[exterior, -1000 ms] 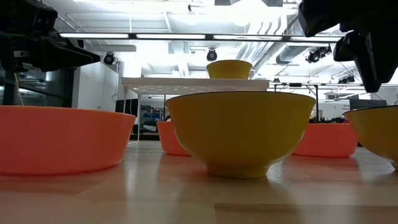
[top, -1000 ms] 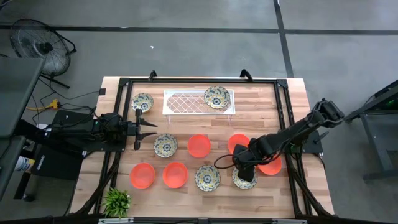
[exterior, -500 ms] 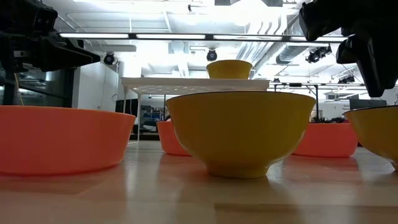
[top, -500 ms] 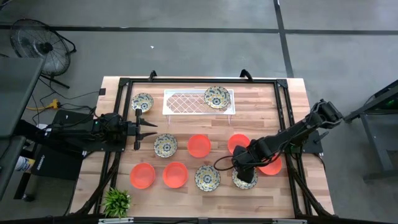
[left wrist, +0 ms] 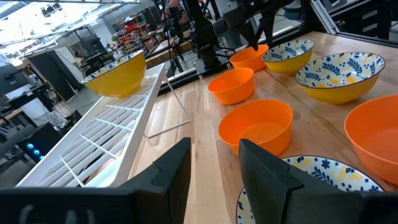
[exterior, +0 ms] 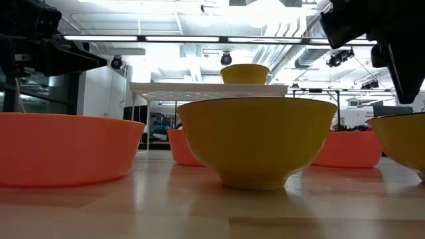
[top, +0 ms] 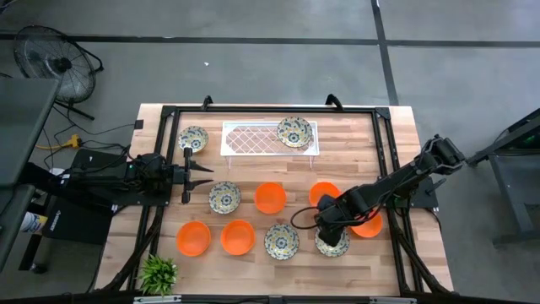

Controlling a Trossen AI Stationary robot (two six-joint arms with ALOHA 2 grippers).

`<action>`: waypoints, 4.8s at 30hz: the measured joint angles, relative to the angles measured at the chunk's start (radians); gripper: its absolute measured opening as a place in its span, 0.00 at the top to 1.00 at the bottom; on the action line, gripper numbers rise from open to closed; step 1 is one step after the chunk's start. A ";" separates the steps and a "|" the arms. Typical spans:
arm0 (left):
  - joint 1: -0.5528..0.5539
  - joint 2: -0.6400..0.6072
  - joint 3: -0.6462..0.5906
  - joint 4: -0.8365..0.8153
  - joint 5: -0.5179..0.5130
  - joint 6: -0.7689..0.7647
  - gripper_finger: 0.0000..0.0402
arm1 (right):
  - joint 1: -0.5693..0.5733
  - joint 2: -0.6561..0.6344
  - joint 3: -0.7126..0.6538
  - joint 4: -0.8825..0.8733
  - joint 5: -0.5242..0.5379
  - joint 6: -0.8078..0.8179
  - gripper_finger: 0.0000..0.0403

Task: Pick & Place Mini bowls
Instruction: Stack the white patterned bowl on the other white patterned bowl on the shelf

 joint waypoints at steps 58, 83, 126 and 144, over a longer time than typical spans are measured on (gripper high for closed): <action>0.000 0.000 0.000 0.000 0.000 0.000 0.67 | 0.009 0.061 -0.131 0.162 -0.052 -0.124 0.65; 0.000 0.000 0.000 0.000 0.000 0.000 0.67 | -0.023 0.054 -0.127 0.178 -0.153 -0.075 0.99; 0.000 0.000 0.000 0.000 0.000 0.000 0.67 | -0.023 0.036 0.093 0.092 -0.294 0.120 1.00; 0.000 0.000 0.000 0.000 0.000 0.000 0.67 | -0.029 0.035 0.307 -0.079 -0.260 0.104 1.00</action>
